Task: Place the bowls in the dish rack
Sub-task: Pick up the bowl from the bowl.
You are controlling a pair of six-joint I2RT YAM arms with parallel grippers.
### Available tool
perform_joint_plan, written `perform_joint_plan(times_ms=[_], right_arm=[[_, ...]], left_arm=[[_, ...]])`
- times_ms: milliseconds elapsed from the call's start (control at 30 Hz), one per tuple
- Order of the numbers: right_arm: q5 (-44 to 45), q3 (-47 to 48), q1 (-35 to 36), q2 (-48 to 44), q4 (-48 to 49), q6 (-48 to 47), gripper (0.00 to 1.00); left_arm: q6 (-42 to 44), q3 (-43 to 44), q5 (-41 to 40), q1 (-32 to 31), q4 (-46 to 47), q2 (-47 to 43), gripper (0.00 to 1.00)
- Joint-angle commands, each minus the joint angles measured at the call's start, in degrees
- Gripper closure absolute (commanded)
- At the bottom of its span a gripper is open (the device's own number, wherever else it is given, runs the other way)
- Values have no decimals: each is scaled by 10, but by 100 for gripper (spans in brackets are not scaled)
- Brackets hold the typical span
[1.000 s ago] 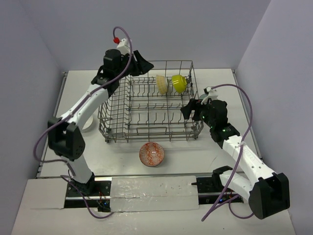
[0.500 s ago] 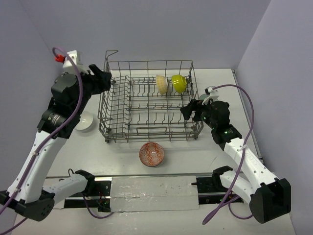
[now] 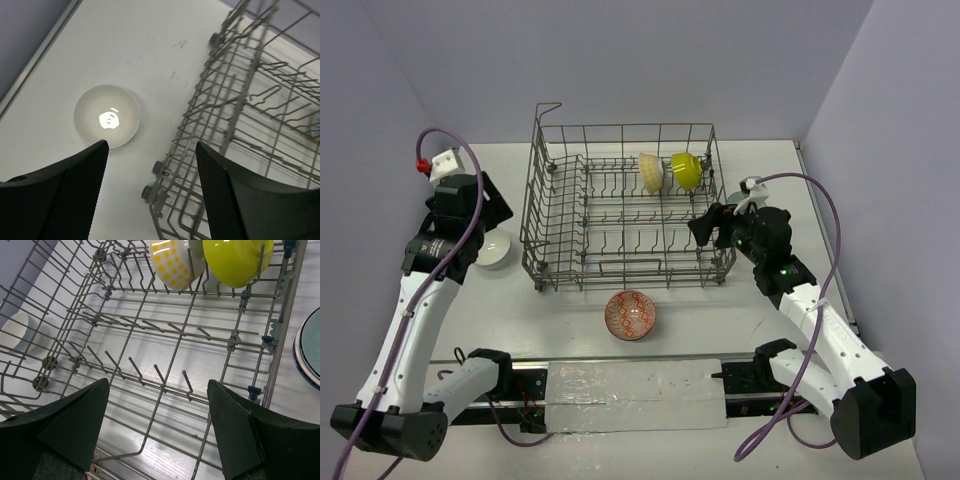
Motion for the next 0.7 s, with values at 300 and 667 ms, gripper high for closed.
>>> perform_joint_plan(times_ms=[300,667], right_arm=[[1,21,4,-14,4,-2,13],[5,21,4,0,7,-1,13]], left_arm=[[-1,-100,257,209,59,4,29],[84,-114,361,168,71,-176,36]])
